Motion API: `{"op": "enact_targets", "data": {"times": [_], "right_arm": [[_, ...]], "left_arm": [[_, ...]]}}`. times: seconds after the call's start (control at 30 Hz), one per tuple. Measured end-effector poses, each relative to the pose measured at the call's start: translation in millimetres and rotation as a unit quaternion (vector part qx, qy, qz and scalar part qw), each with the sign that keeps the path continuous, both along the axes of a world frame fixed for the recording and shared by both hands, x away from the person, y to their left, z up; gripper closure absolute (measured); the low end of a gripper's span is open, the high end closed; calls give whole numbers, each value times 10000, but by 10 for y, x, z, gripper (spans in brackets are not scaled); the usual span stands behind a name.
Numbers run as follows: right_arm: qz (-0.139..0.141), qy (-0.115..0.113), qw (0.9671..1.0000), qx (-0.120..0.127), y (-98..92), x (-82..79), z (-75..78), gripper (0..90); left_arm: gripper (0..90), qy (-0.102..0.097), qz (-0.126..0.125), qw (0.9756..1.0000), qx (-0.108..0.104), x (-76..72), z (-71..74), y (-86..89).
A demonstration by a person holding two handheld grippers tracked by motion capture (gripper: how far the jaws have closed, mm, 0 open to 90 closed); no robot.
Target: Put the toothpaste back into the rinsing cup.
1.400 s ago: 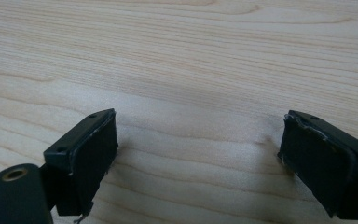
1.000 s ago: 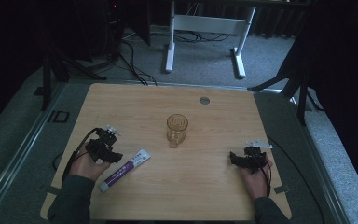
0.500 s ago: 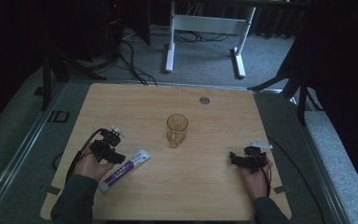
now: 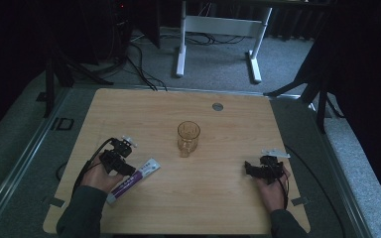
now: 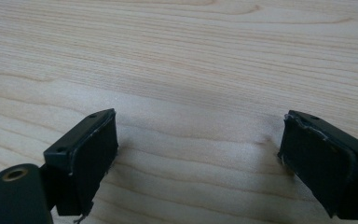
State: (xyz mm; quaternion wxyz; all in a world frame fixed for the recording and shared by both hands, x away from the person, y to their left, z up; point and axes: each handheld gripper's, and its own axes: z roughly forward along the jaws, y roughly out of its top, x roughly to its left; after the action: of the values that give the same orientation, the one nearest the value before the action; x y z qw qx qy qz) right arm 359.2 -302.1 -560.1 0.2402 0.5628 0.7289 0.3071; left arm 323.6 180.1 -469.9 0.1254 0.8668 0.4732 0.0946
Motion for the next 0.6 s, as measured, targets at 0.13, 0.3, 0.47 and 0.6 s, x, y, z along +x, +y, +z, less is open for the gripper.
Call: {"op": "enact_targets", "data": {"times": [0.13,0.3,0.47,0.6], "right_arm": [[-1,1,10000,2,0,0,0,111],[-1,0,10000,0,0,0,0,111],[-1,2,10000,1,0,0,0,111],[-1,1,10000,1,0,0,0,111]], "left_arm": [[484,26,-3,10000,6,0,-20,-16],[485,83,-48,10000,25,8,-46,-52],[485,106,-81,9999,89,12,-61,-84],[485,154,-95,9997,142,13,-72,-96]]}}
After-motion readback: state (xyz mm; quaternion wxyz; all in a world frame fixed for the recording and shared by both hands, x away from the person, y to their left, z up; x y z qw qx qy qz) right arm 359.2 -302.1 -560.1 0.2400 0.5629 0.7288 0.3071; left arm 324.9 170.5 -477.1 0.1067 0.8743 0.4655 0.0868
